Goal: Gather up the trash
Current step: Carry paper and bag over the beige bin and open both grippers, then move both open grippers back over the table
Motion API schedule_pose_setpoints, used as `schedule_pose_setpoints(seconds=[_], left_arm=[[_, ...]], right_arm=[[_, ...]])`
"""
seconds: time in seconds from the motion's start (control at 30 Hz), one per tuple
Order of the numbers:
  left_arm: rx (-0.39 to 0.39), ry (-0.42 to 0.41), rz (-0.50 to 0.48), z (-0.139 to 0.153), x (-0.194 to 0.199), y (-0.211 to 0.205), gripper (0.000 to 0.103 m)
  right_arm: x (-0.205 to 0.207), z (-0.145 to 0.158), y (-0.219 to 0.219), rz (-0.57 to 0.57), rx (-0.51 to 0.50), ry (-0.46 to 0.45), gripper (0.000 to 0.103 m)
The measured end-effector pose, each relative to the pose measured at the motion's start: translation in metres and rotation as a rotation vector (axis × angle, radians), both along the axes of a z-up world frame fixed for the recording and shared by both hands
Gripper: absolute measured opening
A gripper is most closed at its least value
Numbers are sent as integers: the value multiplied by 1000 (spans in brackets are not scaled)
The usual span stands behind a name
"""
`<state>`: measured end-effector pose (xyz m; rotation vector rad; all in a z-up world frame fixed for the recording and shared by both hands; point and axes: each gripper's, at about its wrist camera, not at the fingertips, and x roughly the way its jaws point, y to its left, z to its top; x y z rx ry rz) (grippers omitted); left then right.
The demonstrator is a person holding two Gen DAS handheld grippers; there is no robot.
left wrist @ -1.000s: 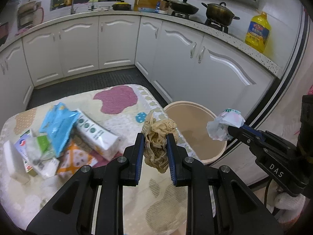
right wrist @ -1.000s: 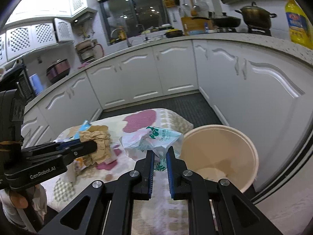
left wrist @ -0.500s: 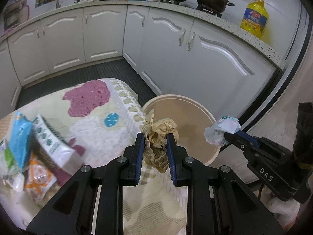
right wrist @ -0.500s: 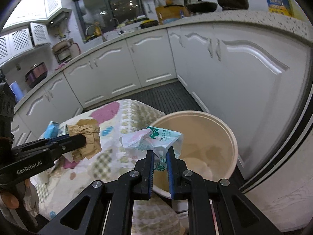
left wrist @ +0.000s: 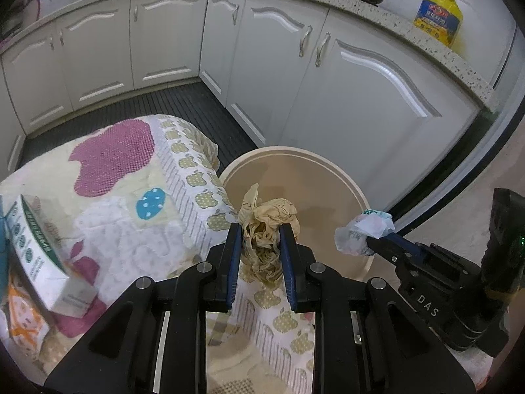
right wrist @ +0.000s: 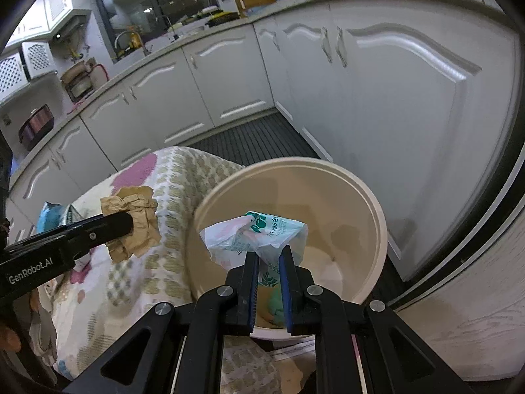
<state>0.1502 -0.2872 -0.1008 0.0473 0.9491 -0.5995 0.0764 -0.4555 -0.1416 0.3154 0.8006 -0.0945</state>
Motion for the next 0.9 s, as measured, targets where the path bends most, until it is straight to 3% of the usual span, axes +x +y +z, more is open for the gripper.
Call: schedule_pose_setpoints(seconds=[0.27, 0.43, 0.73, 0.9], left_arm=[[6, 23, -13, -15, 9, -10, 22], [8, 45, -7, -22, 13, -11, 39], [-13, 55, -19, -22, 13, -8, 53], [-20, 60, -15, -21, 11, -6, 54]], right_arm=[[9, -19, -2, -17, -6, 56, 11], [11, -24, -3, -30, -33, 76, 27], [8, -24, -7, -54, -7, 70, 33], [6, -21, -4, -54, -2, 63, 35]])
